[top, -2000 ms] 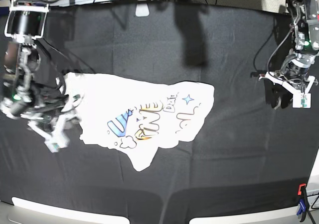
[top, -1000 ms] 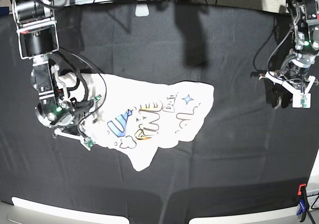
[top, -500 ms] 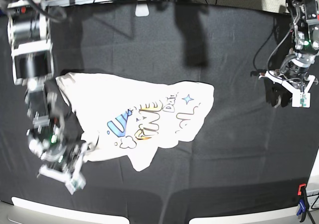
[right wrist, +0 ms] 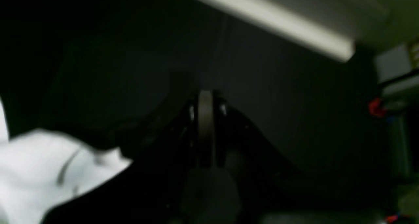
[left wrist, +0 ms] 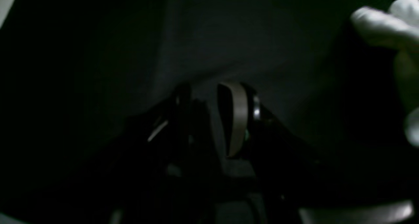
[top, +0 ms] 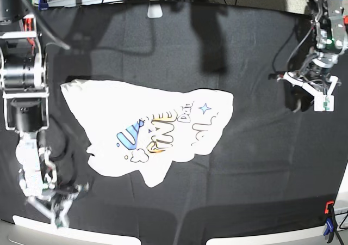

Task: Layout the t-shirt on the table in an organized manner, then fold the t-shirt properly
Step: 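Reach the right gripper to the t-shirt hem and pull it outward, then grasp the t-shirt with both grippers near the printed graphic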

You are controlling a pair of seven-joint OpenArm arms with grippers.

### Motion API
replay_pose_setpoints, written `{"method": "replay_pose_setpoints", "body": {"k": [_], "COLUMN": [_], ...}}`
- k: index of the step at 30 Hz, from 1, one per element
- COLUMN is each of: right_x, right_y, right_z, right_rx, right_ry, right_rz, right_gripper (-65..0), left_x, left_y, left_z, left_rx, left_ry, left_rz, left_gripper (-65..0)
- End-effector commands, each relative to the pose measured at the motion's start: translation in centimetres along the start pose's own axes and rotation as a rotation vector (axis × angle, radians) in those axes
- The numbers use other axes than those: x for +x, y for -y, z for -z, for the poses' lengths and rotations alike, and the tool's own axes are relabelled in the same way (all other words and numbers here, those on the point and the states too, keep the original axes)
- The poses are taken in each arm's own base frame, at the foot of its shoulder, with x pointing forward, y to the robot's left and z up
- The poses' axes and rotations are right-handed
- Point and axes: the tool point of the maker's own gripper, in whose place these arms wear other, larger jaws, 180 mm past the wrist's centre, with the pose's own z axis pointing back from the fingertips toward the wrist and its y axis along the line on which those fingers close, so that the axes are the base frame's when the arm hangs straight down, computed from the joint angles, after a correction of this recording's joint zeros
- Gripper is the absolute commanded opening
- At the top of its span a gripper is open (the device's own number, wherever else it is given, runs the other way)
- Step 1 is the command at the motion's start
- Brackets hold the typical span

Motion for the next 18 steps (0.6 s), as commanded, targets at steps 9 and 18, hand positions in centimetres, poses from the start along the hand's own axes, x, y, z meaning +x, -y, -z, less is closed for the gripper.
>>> {"method": "replay_pose_setpoints", "body": {"k": [9,18], "right_x": [0.1,-5.2], "right_y": [-6.1,-15.3], "right_z": [-2.6,-6.6], "right_rx": [0.174,0.340], "right_ry": [0.118,0.130], "right_rz": [-0.104,-0.111], "right_gripper": [-62.7,-62.9], "left_x": [7.5,7.3], "left_y": [3.7,12.5], "left_z": [2.7,5.5], "left_rx": [-0.200,-0.347], "left_ry": [0.117,0.058], "left_rz": [-0.002,0.158], "left_gripper": [-44.7,-44.7]}}
